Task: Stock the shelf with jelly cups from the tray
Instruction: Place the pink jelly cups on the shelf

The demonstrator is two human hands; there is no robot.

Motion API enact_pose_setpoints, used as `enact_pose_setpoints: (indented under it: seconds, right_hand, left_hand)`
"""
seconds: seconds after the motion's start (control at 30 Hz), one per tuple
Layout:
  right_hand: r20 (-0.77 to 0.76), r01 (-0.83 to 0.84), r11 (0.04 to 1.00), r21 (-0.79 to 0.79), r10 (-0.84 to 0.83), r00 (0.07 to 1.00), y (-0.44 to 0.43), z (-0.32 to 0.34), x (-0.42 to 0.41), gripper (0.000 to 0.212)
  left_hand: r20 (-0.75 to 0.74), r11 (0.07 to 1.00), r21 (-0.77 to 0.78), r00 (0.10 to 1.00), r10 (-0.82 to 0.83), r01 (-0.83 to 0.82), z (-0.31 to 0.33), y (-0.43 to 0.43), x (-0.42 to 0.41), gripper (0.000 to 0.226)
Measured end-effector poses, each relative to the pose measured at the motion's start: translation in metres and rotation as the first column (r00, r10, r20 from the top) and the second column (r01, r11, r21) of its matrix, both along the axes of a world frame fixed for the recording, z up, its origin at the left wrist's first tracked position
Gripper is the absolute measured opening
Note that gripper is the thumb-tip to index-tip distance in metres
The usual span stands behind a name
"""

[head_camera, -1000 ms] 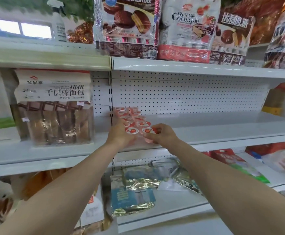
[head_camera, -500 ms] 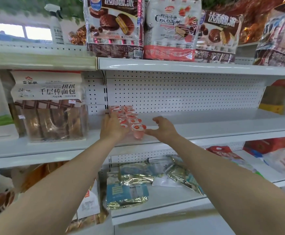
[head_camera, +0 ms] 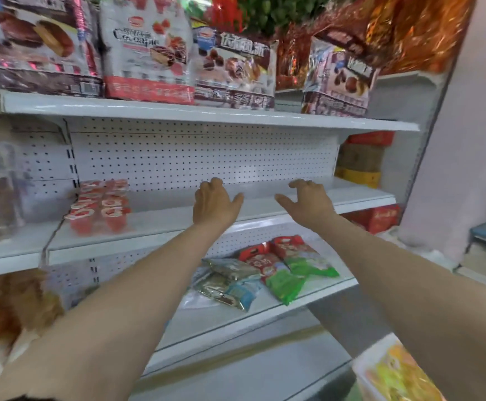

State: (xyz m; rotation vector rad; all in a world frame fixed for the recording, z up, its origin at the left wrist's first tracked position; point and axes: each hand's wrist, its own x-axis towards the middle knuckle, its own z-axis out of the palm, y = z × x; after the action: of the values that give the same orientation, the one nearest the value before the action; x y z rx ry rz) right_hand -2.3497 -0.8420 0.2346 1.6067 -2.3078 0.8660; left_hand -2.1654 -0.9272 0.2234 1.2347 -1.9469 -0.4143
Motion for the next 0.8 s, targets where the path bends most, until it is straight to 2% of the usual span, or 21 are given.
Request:
enact_pose_setpoints:
  seconds: [0.2, 0.33, 0.43, 0.57, 0.8]
  right_hand:
    - [0.032, 0.173, 0.985, 0.012, -0.173, 0.984, 0.094, -0.013, -0.122, 0.059]
    - [0.044, 0.283, 0.959, 0.027, -0.284, 0.958, 0.149, -0.032, -0.182, 0.051]
    - [0.079, 0.379, 0.922, 0.075, -0.384, 0.92, 0.18, -0.05, -0.226, 0.053]
    - [0.155, 0.419, 0.895, 0.15, -0.44, 0.885, 0.201, -0.076, -0.281, 0.056]
    - [0.185, 0.489, 0.822, 0.292, -0.55, 0.814, 0.197, -0.149, -0.381, 0.054]
  left_hand:
    - [0.052, 0.99, 0.025, 0.988, -0.143, 0.142, -0.017, 0.065, -0.131, 0.06]
    - [0.116, 0.971, 0.083, 0.965, -0.234, 0.226, -0.04, 0.104, -0.207, 0.059]
    - [0.167, 0.953, 0.125, 0.941, -0.295, 0.276, -0.056, 0.123, -0.257, 0.06]
    - [0.217, 0.931, 0.17, 0.91, -0.354, 0.322, -0.082, 0.131, -0.323, 0.062]
    - [0.298, 0.869, 0.281, 0.823, -0.483, 0.408, -0.16, 0.116, -0.45, 0.063]
